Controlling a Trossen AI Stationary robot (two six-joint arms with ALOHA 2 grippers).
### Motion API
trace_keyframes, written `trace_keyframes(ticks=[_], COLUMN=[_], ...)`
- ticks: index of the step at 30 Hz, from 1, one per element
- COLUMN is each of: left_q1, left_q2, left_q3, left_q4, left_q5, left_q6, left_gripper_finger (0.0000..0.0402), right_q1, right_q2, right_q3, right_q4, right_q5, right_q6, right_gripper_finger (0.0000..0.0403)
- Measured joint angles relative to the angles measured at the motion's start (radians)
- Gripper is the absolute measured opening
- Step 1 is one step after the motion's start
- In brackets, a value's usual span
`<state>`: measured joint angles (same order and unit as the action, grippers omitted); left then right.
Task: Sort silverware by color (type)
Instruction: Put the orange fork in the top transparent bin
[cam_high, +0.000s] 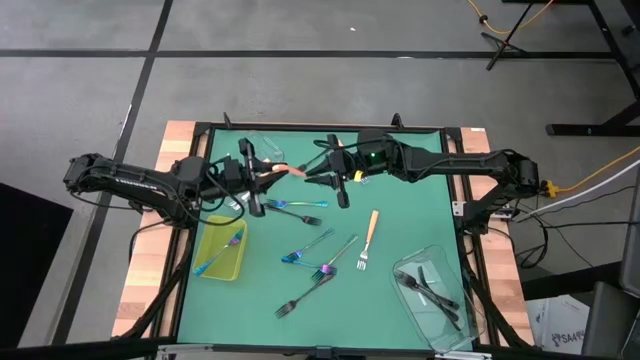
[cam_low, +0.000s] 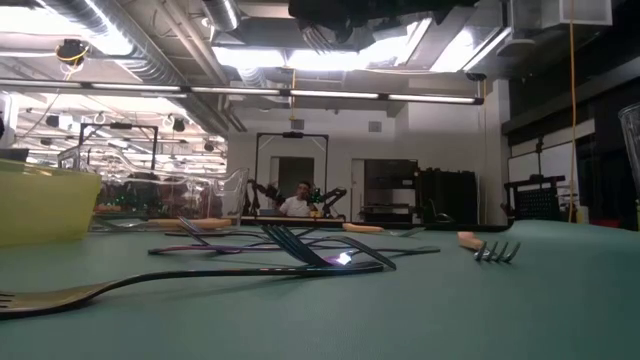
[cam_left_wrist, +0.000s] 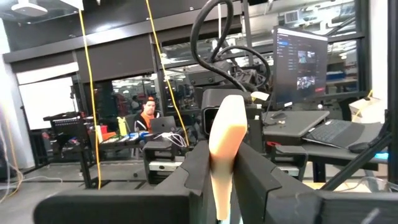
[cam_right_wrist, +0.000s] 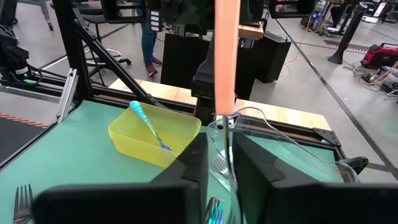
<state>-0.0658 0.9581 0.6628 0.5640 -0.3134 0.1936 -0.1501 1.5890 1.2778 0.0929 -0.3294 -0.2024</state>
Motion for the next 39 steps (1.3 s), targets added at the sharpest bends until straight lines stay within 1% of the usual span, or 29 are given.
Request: trace_keyframes(ticks=[3,5,9,12,14,16,18,21,25,28,32,35,39], left_q1=[0.000,0.000,0.000,0.000,0.000,0.006,0.020,0.057,0.129,0.189,0.270,0.335,0.433], left_q2=[0.000,0.000,-0.012,-0.026,-0.029,-0.032,-0.032,-0.030,-0.022,-0.023,-0.022,-0.023,-0.019], left_q3=[0.000,0.000,0.000,0.010,0.034,0.076,0.137,0.250,0.391,0.473,0.531,0.547,0.546], left_q4=[0.001,-0.001,0.001,-0.014,-0.029,-0.082,-0.192,-0.424,-0.707,-0.869,-1.047,-1.141,-1.267], left_q5=[-0.021,-0.038,-0.085,-0.145,-0.175,-0.195,-0.215,-0.228,-0.229,-0.229,-0.221,-0.212,-0.120], left_q6=[0.000,-0.003,-0.004,-0.004,-0.004,0.001,0.004,-0.018,-0.129,-0.186,-0.235,-0.246,-0.304], left_gripper_finger=[0.0044,0.0044,0.0044,0.0044,0.0044,0.0044,0.0044,0.0044,0.0044,0.0044,0.0044,0.0044,0.0044], right_q1=[-0.001,-0.001,-0.001,-0.001,-0.001,-0.001,-0.001,-0.001,-0.001,-0.001,-0.001,-0.001,-0.001], right_q2=[0.000,-0.014,-0.080,-0.139,-0.176,-0.213,-0.243,-0.269,-0.277,-0.274,-0.260,-0.246,-0.218], right_q3=[0.000,0.000,0.000,0.000,0.000,0.000,0.000,0.000,0.000,0.000,0.000,0.000,0.000], right_q4=[-0.003,-0.039,-0.140,-0.233,-0.291,-0.357,-0.427,-0.526,-0.619,-0.660,-0.674,-0.669,-0.671], right_q5=[0.011,0.029,0.134,0.224,0.278,0.321,0.347,0.356,0.356,0.356,0.356,0.356,0.356], right_q6=[0.000,0.000,-0.010,-0.013,-0.014,-0.015,-0.014,-0.013,-0.011,-0.004,-0.003,-0.002,-0.002], right_gripper_finger=[0.0087,0.0100,0.0111,0.0112,0.0112,0.0112,0.0112,0.0113,0.0113,0.0113,0.0113,0.0113,0.0113])
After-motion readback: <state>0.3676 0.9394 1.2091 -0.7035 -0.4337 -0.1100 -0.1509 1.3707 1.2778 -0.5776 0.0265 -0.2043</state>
